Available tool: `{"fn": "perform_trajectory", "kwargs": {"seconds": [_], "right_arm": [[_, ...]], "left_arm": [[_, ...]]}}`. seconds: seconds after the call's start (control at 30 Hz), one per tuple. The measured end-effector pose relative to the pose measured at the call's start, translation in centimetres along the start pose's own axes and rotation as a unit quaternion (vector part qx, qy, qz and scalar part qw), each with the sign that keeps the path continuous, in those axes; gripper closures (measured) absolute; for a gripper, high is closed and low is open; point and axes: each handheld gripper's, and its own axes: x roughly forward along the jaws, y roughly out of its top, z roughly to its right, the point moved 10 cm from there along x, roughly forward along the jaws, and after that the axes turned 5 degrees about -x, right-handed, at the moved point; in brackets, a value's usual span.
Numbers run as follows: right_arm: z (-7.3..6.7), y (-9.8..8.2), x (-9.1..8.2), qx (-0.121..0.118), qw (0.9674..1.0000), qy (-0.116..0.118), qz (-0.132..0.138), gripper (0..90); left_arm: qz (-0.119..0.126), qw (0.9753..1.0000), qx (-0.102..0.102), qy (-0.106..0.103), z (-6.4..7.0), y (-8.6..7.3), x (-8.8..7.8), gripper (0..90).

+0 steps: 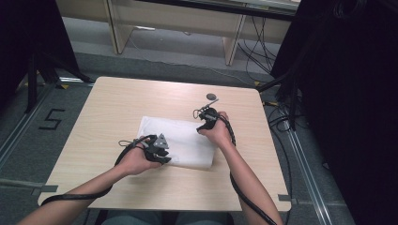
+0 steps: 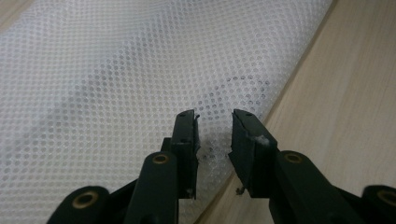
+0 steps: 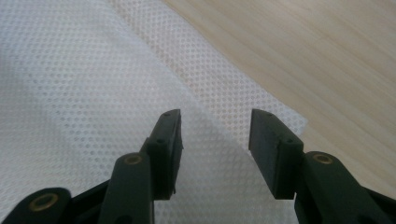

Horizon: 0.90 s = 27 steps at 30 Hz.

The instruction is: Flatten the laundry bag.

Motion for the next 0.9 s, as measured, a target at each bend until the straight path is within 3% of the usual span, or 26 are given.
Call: {"fn": "perform_trajectory", "kwargs": {"seconds": [0.03,0.17,0.2,0.33,0.43,0.6,0.63,0.7,0.73,0.77,0.8,0.87,0.9], "right_arm": [[-0.1,-0.2,0.3,0.011,0.9999,0.003,-0.01,54.7],[0.7,-0.5,1.1,0.006,0.9999,-0.003,-0.011,53.3],[0.6,-0.7,1.2,0.022,0.9996,-0.002,-0.016,52.7],[0.9,-1.1,2.0,0.019,0.9996,0.006,-0.021,53.0],[0.6,-1.0,2.0,0.013,0.9996,0.013,-0.02,64.1],[-0.5,-0.9,1.9,-0.017,0.9993,0.02,-0.025,86.8],[-0.6,-0.9,1.9,-0.017,0.9993,0.019,-0.026,87.9],[-0.9,-0.9,1.6,-0.015,0.9991,0.022,-0.034,89.1],[-0.7,-0.8,1.6,-0.028,0.9991,0.016,-0.027,89.3],[-0.8,-0.7,1.5,-0.027,0.9991,0.015,-0.029,89.4],[-0.9,-0.7,1.3,-0.024,0.9991,0.02,-0.03,89.5],[-1.2,-0.6,0.9,-0.016,0.9991,0.026,-0.029,89.7],[-0.8,-0.4,0.7,-0.03,0.9992,0.016,-0.02,89.7]], "left_arm": [[0.0,1.0,0.0,0.0,0.0,0.0,0.0,70.1],[-0.01,0.9999,0.004,-0.002,0.1,-0.1,0.5,69.9],[-0.01,0.9999,0.004,-0.002,0.1,-0.1,0.5,69.9],[-0.013,0.9999,0.01,0.001,0.0,-0.1,0.7,70.1],[-0.01,0.9999,0.01,0.001,0.0,-0.1,0.8,70.4],[-0.019,0.9997,0.015,0.002,0.0,-0.2,0.8,70.9],[-0.006,1.0,0.001,0.004,0.2,0.1,1.0,71.2],[-0.006,0.9999,0.009,0.005,0.1,0.1,1.0,71.7],[-0.01,0.9999,0.011,0.004,0.1,0.0,1.0,72.3],[-0.018,0.9996,0.02,0.002,0.0,-0.1,0.9,72.4],[-0.019,0.9997,0.012,-0.001,0.1,-0.2,0.9,72.4],[-0.019,0.9997,0.018,0.001,0.0,-0.2,0.8,72.5],[-0.017,0.9998,0.015,0.001,0.0,-0.2,0.9,72.6]]}}
